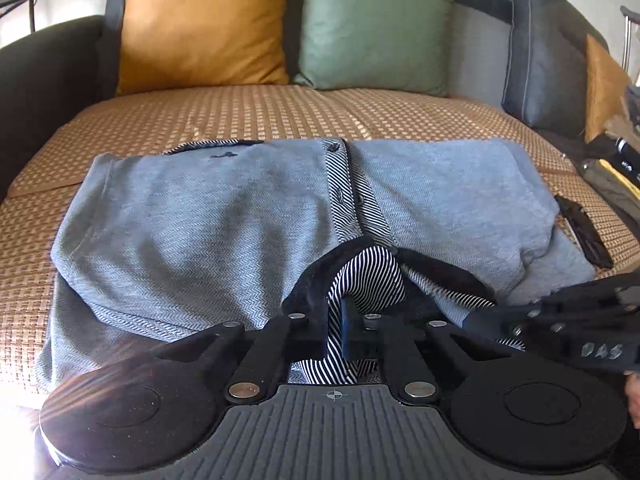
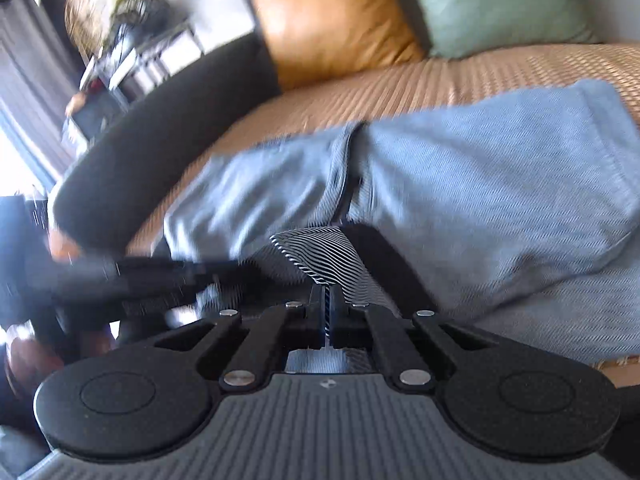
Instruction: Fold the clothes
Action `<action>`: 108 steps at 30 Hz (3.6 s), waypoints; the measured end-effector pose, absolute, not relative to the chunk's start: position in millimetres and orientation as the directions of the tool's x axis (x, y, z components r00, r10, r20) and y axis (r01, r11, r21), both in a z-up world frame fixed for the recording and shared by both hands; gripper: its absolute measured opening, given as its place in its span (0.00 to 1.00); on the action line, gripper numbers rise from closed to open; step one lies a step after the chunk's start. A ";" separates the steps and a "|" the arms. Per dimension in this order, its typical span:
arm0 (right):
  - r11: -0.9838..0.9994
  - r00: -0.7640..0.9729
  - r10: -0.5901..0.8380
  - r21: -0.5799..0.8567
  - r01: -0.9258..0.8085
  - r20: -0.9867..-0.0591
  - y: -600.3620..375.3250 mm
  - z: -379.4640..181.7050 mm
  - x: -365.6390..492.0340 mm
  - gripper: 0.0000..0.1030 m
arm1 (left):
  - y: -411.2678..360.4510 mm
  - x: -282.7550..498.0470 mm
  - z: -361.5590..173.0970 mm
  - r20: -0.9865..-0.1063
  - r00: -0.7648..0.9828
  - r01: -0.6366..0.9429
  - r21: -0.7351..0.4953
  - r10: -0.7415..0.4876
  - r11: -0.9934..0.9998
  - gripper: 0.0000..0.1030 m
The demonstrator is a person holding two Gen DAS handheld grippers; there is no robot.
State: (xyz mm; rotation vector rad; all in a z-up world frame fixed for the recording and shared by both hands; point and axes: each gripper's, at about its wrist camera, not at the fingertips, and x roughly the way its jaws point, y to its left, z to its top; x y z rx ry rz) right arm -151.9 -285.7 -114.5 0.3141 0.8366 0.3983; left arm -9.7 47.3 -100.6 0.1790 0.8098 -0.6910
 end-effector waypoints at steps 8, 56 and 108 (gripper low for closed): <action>0.887 0.524 0.456 0.412 -0.207 -0.719 -286.0 -133.7 -157.1 0.03 | 57.0 -23.2 -118.8 -0.770 0.413 0.688 -0.087 -0.486 0.721 0.29; 0.769 0.784 0.052 0.525 0.364 -0.619 -437.2 -122.8 -141.6 0.08 | 156.1 78.6 -111.4 -0.723 0.657 0.071 -0.223 -0.214 0.972 0.11; 0.689 0.781 0.267 0.679 0.254 -0.564 -485.0 -145.4 -130.9 0.53 | 19.8 45.3 -123.9 -0.722 0.412 0.478 -0.348 -0.556 0.806 0.57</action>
